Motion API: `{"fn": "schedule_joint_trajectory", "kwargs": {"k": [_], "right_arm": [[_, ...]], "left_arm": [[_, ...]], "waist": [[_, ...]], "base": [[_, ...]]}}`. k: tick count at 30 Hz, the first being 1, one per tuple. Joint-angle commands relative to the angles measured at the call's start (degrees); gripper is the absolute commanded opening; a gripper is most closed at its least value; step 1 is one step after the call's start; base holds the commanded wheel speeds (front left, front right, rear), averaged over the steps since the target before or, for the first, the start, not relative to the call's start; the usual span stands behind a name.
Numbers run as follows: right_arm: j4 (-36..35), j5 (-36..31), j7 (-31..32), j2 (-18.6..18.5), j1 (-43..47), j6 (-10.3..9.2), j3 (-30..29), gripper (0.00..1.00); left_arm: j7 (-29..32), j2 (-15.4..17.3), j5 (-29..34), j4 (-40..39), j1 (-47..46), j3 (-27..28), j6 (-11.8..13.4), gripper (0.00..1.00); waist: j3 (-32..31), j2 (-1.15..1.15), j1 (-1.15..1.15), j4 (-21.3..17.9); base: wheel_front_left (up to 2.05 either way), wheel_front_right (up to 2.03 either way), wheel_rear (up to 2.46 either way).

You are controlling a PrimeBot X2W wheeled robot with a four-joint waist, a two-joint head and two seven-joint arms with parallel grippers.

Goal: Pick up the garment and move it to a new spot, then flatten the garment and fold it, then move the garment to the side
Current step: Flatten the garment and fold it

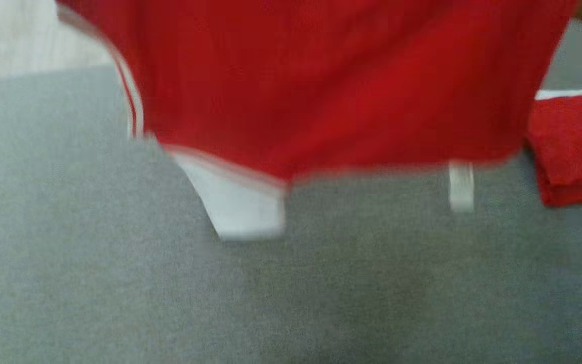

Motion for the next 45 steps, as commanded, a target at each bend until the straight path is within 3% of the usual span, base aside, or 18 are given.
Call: {"fn": "schedule_joint_trajectory", "kwargs": {"k": [1,5,7,14,16,17,21,25,31,35,39,45], "right_arm": [[1.1,-1.1,-1.8,0.4,-2.9,-0.04,-0.8,0.00],[4.8,-2.6,-4.6,1.3,-7.4,-0.04,-2.1,0.00],[5.5,-4.3,-5.1,0.8,-8.6,-0.04,-2.1,0.00],[4.4,-5.5,-5.3,-0.7,-5.5,-0.04,-4.0,0.00],[3.9,-6.0,-5.3,-1.1,-2.7,-0.04,-4.3,0.00],[3.7,-6.5,-5.3,-1.2,-1.1,-0.04,-4.5,0.00],[2.7,-7.9,-5.3,-1.4,7.2,-0.04,-5.3,0.00],[1.4,-8.7,-5.3,-2.1,17.4,-0.04,-9.0,0.00],[-1.7,-11.5,-5.3,-3.3,35.8,-0.04,-18.9,0.00],[-3.5,-14.9,-5.3,-1.9,47.8,-0.04,-24.6,0.00],[-6.0,-17.3,-5.3,-0.2,58.4,-0.04,-27.9,0.00],[-9.5,-20.1,-5.3,1.3,68.0,-0.04,-32.1,0.00]], "left_arm": [[-0.9,0.8,1.2,1.0,-5.9,2.8,1.5,0.00],[-2.5,-1.7,4.5,4.4,-10.6,4.5,6.0,0.00],[-2.7,-2.1,6.6,1.8,-11.4,5.3,7.0,0.00],[-2.7,0.8,9.8,-9.2,-4.1,9.1,6.3,0.00],[-2.7,1.5,9.1,-12.2,0.4,10.1,5.0,0.00],[-2.7,1.5,7.5,-13.9,3.3,10.6,3.1,0.00],[-2.7,4.0,5.6,-19.7,15.9,12.9,1.0,0.00],[-2.7,6.2,4.5,-25.2,30.8,15.4,2.0,0.00],[-2.7,8.8,4.2,-33.7,52.9,16.6,3.2,0.00],[-2.7,9.0,3.3,-37.3,65.9,16.7,5.1,0.00],[-2.8,9.2,3.3,-39.4,75.6,16.0,7.6,0.00],[-2.8,8.3,1.6,-41.6,82.8,16.3,8.5,0.00]], "waist": [[5.5,0.00,-0.02,0.5],[8.2,0.00,-0.02,1.3],[9.2,0.00,-0.02,1.7],[12.8,0.00,-0.02,2.7],[13.4,0.00,-0.02,3.1],[13.5,0.00,-0.02,3.3],[12.5,0.00,-0.02,3.7],[9.6,0.00,-0.02,3.7],[3.6,0.00,-0.02,3.6],[0.0,0.00,-0.02,2.9],[-2.4,0.00,-0.02,2.2],[-3.3,0.00,-0.02,1.1]], "base": [[0.00,0.00,0.00],[0.00,0.00,0.00],[0.00,0.00,0.00],[0.00,0.00,0.00],[0.00,0.00,0.00],[0.00,0.00,0.00],[0.00,0.00,0.00],[0.00,0.00,0.00],[0.00,0.00,0.00],[0.00,0.00,0.00],[0.00,0.00,0.00],[0.00,0.00,0.00]]}}
